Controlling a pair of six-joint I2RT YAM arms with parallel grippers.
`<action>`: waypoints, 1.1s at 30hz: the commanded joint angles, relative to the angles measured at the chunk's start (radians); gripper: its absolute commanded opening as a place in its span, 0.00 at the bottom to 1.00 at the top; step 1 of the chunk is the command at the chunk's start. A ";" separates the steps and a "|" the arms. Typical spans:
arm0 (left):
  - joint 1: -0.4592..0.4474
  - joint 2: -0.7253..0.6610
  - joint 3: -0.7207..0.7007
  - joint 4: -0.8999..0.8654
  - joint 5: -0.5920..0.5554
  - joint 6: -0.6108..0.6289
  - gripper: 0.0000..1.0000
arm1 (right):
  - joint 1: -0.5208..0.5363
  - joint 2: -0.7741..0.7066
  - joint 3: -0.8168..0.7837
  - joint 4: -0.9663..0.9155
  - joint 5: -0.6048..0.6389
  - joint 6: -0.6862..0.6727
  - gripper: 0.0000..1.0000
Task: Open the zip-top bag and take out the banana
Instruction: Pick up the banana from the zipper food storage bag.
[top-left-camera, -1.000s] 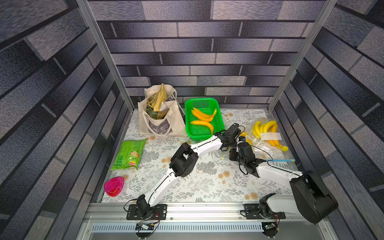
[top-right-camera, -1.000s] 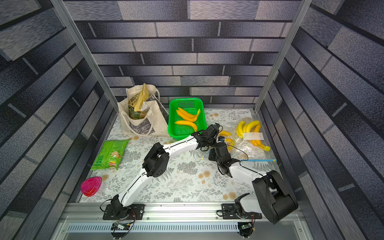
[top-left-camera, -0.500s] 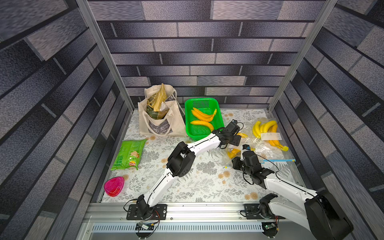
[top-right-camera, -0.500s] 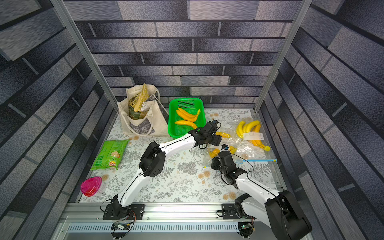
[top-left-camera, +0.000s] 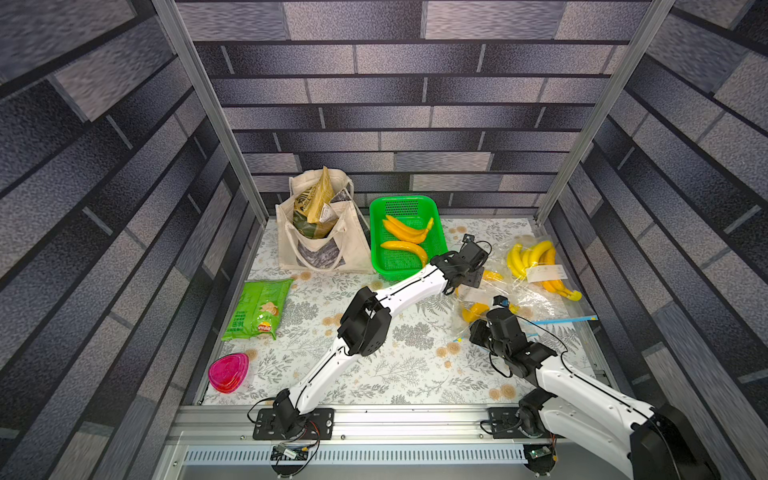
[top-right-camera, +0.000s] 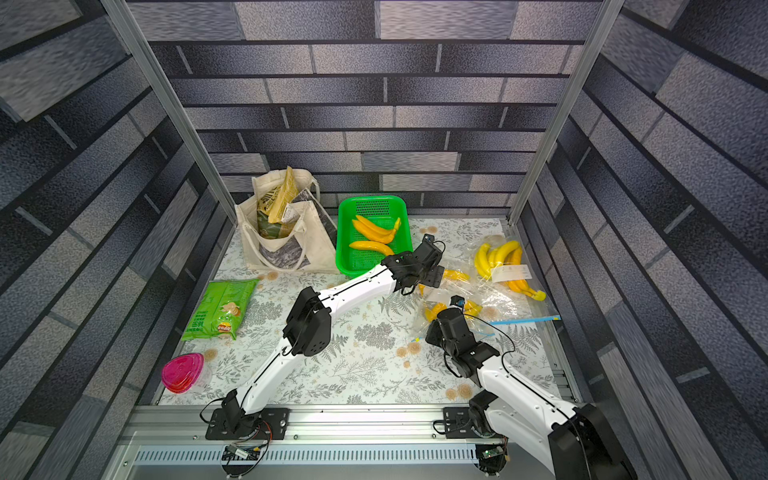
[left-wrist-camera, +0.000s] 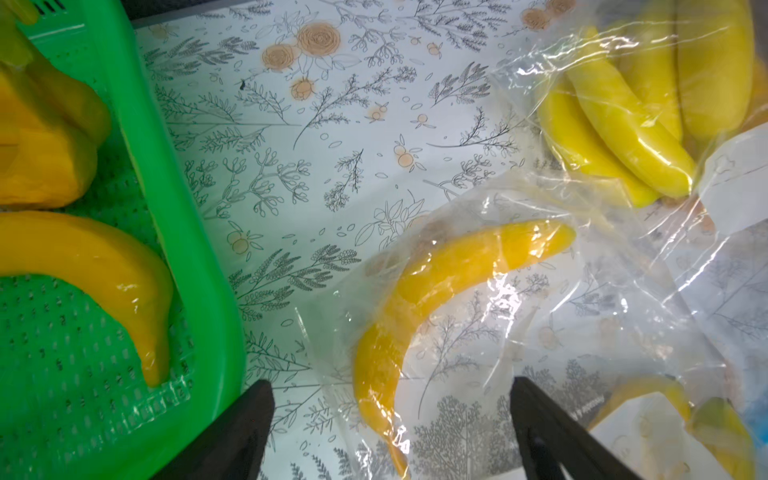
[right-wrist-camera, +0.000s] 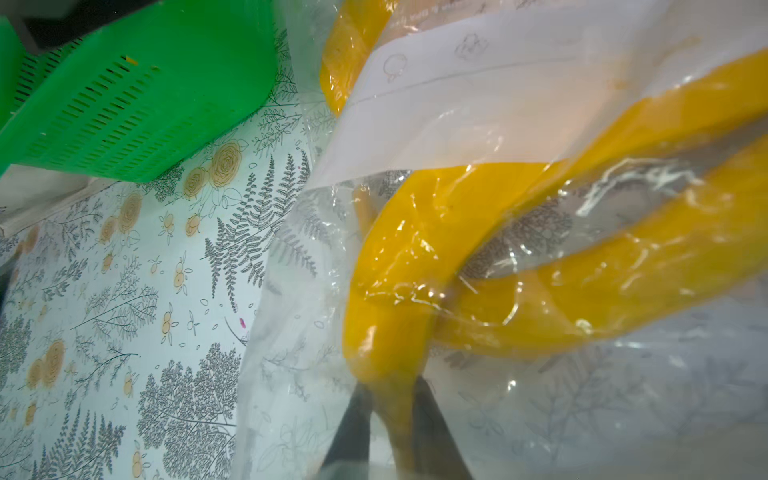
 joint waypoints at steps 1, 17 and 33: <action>0.009 0.020 0.007 -0.068 -0.015 -0.069 0.90 | 0.007 -0.027 0.017 -0.119 0.058 0.032 0.20; 0.029 0.151 0.103 -0.070 0.079 -0.128 0.81 | 0.008 0.022 0.019 -0.059 0.024 0.015 0.20; -0.009 0.087 0.064 0.017 0.040 -0.078 0.41 | 0.007 0.001 0.010 -0.081 0.038 0.019 0.20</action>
